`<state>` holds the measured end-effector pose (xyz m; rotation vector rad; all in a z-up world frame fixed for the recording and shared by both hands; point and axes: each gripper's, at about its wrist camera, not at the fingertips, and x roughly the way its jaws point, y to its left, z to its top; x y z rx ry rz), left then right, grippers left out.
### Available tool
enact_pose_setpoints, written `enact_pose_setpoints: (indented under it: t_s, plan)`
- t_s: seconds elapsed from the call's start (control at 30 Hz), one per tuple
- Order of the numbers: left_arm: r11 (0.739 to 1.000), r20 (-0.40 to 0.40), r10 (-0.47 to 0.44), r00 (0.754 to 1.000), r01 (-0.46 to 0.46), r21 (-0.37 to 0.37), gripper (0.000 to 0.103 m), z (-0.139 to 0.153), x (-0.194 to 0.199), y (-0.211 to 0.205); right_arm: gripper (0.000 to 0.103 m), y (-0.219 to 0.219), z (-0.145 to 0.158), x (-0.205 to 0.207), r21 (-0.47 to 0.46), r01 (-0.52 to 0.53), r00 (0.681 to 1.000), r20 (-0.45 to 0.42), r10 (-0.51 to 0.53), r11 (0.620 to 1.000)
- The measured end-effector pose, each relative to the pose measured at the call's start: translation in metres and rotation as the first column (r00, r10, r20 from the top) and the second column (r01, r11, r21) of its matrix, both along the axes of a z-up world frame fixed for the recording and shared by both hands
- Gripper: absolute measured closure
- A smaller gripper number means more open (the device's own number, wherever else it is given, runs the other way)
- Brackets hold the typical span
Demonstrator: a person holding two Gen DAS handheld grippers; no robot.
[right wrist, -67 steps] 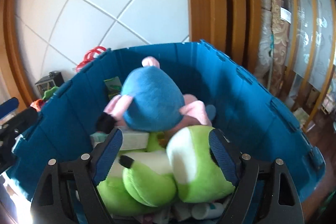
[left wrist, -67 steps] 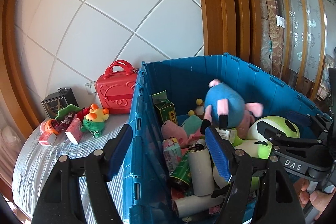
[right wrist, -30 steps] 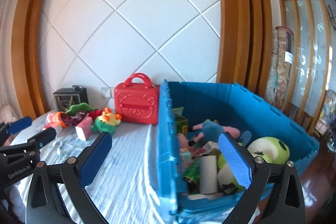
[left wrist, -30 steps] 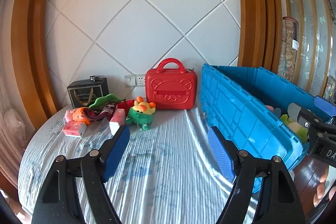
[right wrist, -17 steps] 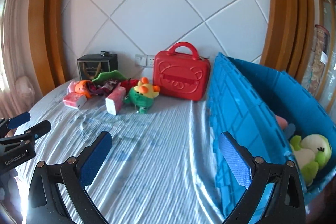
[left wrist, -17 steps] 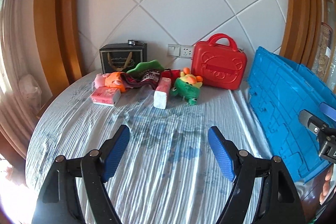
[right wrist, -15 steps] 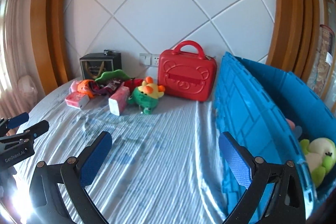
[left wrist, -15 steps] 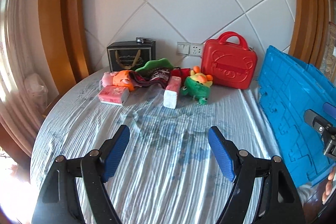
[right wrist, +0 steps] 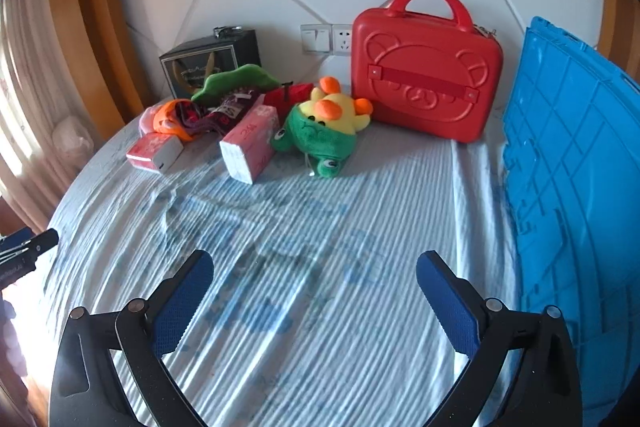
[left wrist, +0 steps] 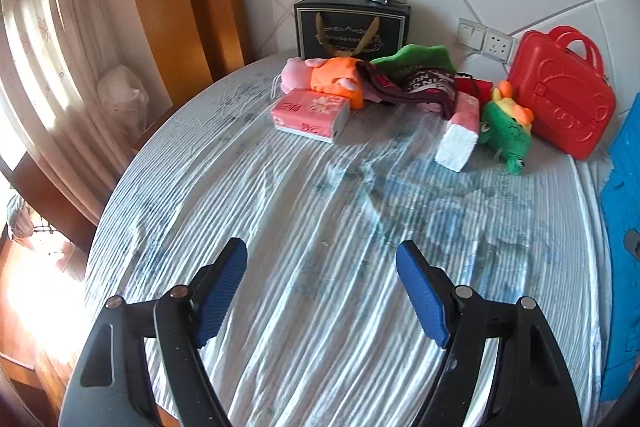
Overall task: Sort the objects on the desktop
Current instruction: 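Grasp the flower-print pink tissue pack with the left tool while the right tool approaches another pack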
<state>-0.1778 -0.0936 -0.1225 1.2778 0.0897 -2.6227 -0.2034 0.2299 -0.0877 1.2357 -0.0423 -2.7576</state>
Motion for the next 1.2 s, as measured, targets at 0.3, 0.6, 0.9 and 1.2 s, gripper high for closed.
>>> enact_pose_setpoints:
  t_s: [0.3,0.6,0.9,1.2]
  plan:
    - [0.997,0.042,-0.061,0.997,0.059,0.048,0.026,-0.034,-0.113,-0.062,0.000,-0.047,-0.030,-0.061,0.019,0.034,0.997,0.076,-0.036,0.999]
    - [0.991,0.100,-0.132,0.986,0.131,0.026,0.026,-0.115,-0.277,-0.075,0.000,-0.098,-0.067,-0.149,0.017,0.141,0.983,0.116,-0.142,0.990]
    - [0.998,0.159,-0.043,0.986,0.050,-0.040,0.022,-0.137,-0.268,-0.170,0.000,-0.151,-0.112,-0.235,0.007,0.137,0.971,0.198,-0.136,0.991]
    - [0.998,0.132,0.050,0.990,-0.055,0.037,0.022,-0.100,-0.253,-0.227,0.000,-0.167,-0.125,-0.252,0.010,0.114,0.970,0.216,-0.113,0.993]
